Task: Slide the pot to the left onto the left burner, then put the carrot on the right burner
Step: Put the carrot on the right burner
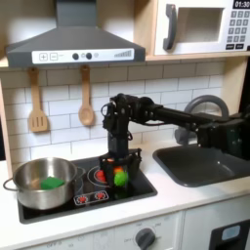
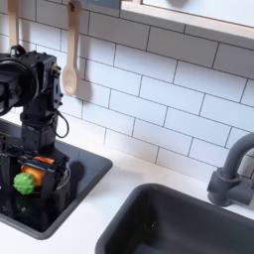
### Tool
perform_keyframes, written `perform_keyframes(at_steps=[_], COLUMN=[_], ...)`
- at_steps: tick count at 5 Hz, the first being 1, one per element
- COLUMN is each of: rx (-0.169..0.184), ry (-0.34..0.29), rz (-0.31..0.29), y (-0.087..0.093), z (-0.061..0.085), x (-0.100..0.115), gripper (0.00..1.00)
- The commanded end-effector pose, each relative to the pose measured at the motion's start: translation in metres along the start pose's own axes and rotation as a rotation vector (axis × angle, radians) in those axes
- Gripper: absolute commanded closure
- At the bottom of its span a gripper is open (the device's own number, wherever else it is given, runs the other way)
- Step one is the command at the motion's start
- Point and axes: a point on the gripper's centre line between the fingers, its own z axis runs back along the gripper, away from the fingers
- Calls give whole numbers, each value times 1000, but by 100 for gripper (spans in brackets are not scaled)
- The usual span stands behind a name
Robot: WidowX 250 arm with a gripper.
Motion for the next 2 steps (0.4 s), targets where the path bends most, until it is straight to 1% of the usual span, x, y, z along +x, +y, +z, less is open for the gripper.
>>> perform_keyframes(at_steps=[1, 2], rx=[-2, -14], ry=[1, -5], rz=[6, 8], y=[0, -1], z=[3, 10], x=[-1, -2], gripper=[0, 0])
